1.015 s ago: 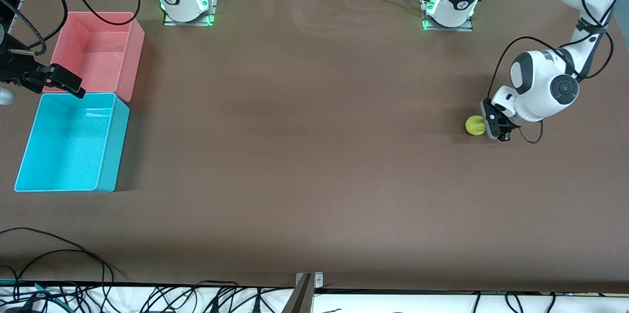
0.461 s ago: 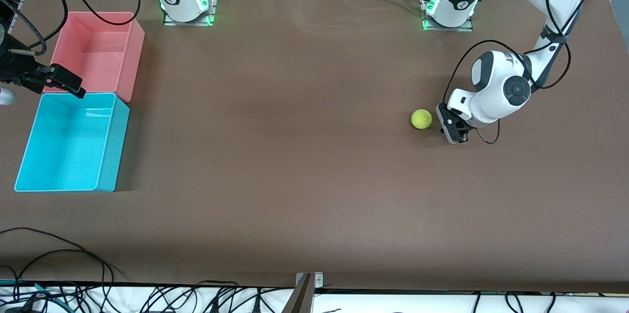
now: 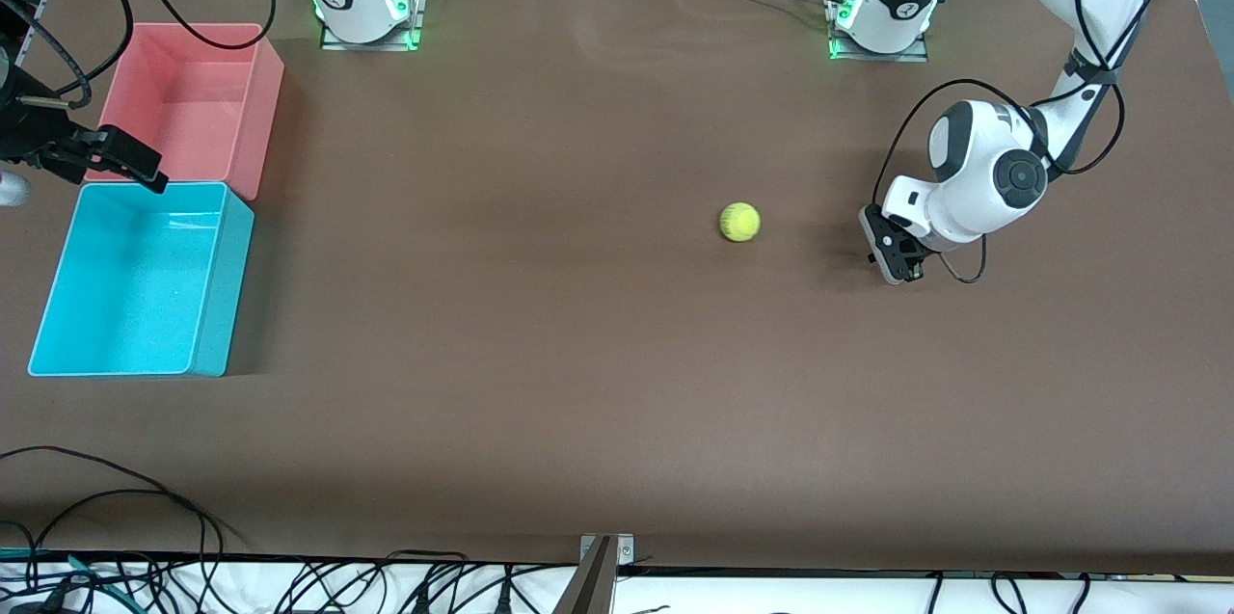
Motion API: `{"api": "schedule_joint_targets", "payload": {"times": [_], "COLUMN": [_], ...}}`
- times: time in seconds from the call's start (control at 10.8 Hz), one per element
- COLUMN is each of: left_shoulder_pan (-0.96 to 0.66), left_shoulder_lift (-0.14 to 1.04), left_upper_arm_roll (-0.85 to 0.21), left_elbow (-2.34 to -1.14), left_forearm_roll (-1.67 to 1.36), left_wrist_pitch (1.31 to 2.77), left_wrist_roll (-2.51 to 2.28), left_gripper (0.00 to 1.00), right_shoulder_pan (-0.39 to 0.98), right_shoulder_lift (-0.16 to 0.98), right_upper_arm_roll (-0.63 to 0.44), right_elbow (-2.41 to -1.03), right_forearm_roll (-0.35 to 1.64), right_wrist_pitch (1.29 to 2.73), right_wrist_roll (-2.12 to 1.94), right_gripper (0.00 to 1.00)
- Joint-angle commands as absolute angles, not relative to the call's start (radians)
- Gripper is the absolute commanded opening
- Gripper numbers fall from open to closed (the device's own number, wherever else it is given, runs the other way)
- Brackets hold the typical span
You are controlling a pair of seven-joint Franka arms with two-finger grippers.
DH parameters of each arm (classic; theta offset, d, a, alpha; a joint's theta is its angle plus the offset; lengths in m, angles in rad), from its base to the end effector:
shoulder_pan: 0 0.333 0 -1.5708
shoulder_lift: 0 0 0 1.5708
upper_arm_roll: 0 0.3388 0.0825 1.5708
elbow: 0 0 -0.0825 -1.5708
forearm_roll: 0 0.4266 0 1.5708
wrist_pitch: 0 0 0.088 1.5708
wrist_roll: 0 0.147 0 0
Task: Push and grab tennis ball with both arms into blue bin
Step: 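Push the ball with the left gripper while the right gripper reaches out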
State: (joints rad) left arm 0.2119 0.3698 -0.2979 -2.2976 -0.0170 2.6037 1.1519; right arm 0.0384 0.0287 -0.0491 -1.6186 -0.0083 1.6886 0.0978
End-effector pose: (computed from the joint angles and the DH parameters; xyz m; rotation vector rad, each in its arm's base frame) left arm 0.5464 -0.0579 0.1342 2.4850 -1.7122 0.0253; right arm 0.6178 -0.0074 0.5757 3.1285 -0.1685 0.0654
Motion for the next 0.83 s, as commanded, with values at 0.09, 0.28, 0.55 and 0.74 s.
{"api": "schedule_joint_targets", "payload": {"times": [0.09,0.28,0.55,0.74], "left_shoulder_pan": [0.212,0.212,0.212,0.212], "left_shoulder_lift": [0.356,0.354,0.339,0.334], "left_upper_arm_roll": [-0.298,-0.298,-0.298,-0.298], "left_elbow": [-2.295,-2.295,-2.295,-2.295], "left_forearm_roll": [-0.035,-0.035,-0.035,-0.035], "left_wrist_pitch": [2.597,2.588,2.568,2.554], "left_wrist_roll": [1.154,1.154,1.155,1.155], "left_gripper": [0.00,0.00,0.00,0.00], "right_shoulder_pan": [0.041,0.058,0.110,0.118], "right_shoulder_lift": [0.034,0.040,0.031,0.009], "right_upper_arm_roll": [-0.048,-0.041,-0.034,0.017], "right_elbow": [-1.604,-1.623,-1.689,-1.774], "right_forearm_roll": [0.002,0.002,0.006,0.009], "right_wrist_pitch": [1.675,1.649,1.586,1.653], "right_wrist_roll": [0.091,0.037,0.052,0.054], "right_gripper": [1.00,1.00,1.00,1.00]}}
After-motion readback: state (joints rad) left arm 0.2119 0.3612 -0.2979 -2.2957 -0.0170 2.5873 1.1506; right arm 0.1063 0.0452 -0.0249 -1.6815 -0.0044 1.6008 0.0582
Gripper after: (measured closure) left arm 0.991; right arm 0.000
